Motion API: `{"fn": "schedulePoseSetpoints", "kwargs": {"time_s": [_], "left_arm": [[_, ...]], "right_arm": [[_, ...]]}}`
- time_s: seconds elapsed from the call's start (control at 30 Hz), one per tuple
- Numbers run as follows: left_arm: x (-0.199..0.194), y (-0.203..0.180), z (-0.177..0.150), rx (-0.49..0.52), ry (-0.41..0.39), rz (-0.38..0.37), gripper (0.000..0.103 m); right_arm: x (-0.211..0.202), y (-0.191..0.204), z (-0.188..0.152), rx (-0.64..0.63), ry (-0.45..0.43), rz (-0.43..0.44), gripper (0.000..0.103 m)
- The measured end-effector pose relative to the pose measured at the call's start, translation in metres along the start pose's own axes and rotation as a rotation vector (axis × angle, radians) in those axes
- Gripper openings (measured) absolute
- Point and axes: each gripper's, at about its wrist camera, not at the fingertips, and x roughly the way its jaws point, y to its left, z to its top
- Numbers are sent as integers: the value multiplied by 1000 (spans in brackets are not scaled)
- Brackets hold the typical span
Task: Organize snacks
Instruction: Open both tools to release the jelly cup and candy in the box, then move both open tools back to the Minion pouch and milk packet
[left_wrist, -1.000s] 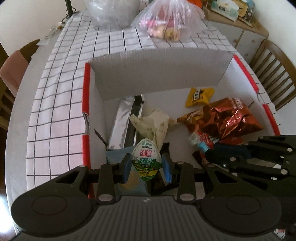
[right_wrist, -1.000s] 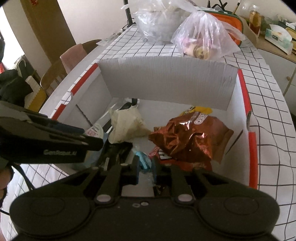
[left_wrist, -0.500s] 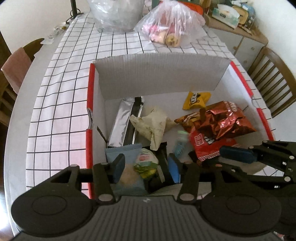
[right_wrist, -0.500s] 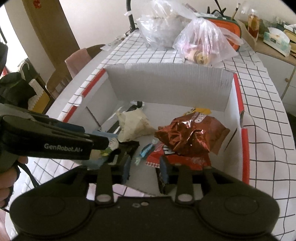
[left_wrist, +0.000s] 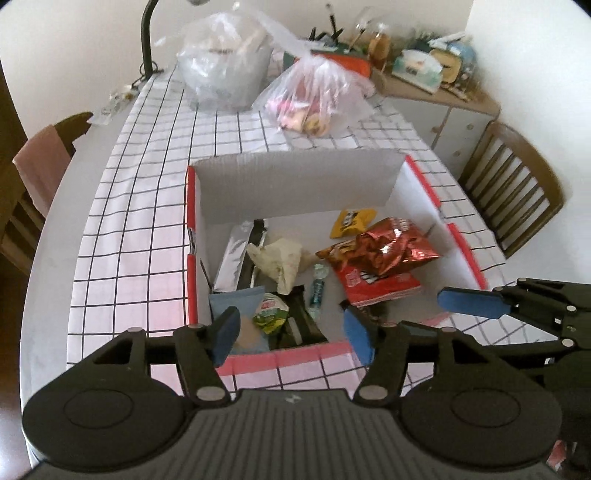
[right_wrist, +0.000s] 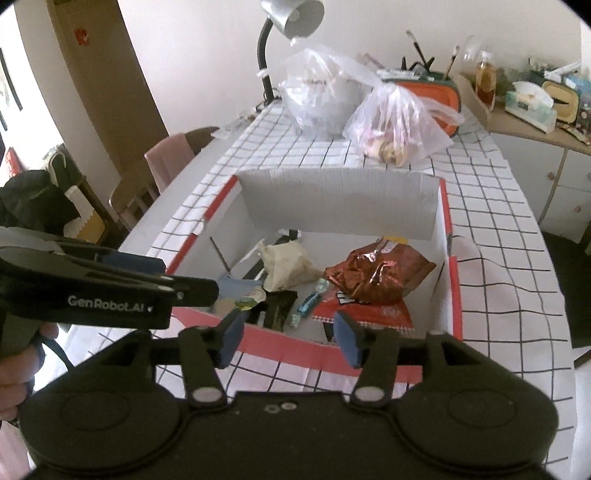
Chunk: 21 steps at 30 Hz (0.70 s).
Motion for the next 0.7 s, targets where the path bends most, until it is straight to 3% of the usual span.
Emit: {"fn": "schedulePoseSetpoints", "kwargs": {"time_s": [0.07,0.37,0.7], "left_arm": [[-9,-1,-4,6,-18,-6,63],[-47,-3,-27,14,-83,-38,71],[-80,-9,-57,20,-130,-25,76]], "right_arm": [[-11,4,-4,1,-21,-4,65],[-48,19,-24,8,-82,1,80],[-81,21,-50,26,-133,28,97]]}}
